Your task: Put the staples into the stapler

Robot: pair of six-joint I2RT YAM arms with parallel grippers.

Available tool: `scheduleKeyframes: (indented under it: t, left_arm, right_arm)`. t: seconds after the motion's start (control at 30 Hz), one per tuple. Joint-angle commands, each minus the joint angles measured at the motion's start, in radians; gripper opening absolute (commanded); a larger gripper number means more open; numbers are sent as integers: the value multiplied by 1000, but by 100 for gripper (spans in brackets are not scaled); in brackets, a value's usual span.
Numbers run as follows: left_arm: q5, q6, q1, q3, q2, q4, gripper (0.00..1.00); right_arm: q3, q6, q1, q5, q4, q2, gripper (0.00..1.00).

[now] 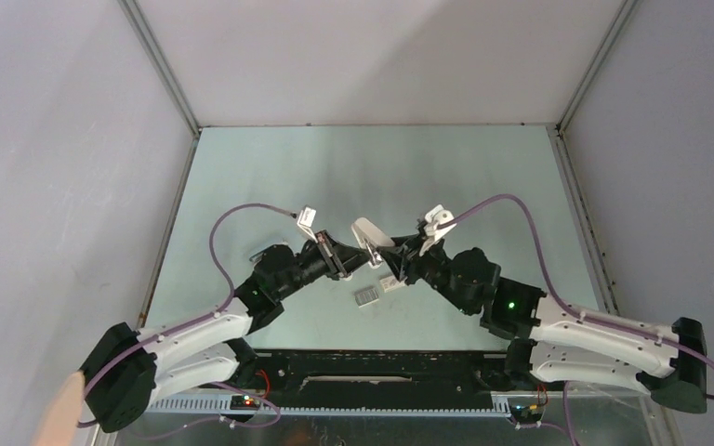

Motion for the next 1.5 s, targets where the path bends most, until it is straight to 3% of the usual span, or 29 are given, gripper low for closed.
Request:
scheduleKeyframes:
  t: [0.0,0.2,0.47,0.77,0.9,1.1,1.2,1.3,1.47]
  left_arm:
    - [-160,315,25,55,-56,-162,0]
    - [-316,577,-63,106,-97,-363,0]
    - [-639,835,-252,167,-104,-580,0]
    - [-984,1067,-494,260,92,-694,0]
    - [-1009,1081,-515,267,148,-695,0]
    - [-928,1016,-509,263,85,-662,0]
    - [-833,931,-477,278,56,-666,0]
    - [-722,829,-399,288,41,-687,0]
    - [-543,666,-276,297,33,-687,0]
  right_arm:
    - [116,43,-64,-77,-208,-107,0]
    - [232,68,-217,-236,-398,-121,0]
    - [356,50,-427,-520,-556,-102,0]
    - [418,10,-625,-777,-642,-68,0]
    - [427,-8,-687,-826,-661,-64,0]
    - [406,18,-705,-856,-638,-44,0]
    - [368,65,-704,-833,-572,-56,19]
    - [336,111,-702,-766,-524,-83,48]
    - [284,177,-674,-652,-441,-141,80]
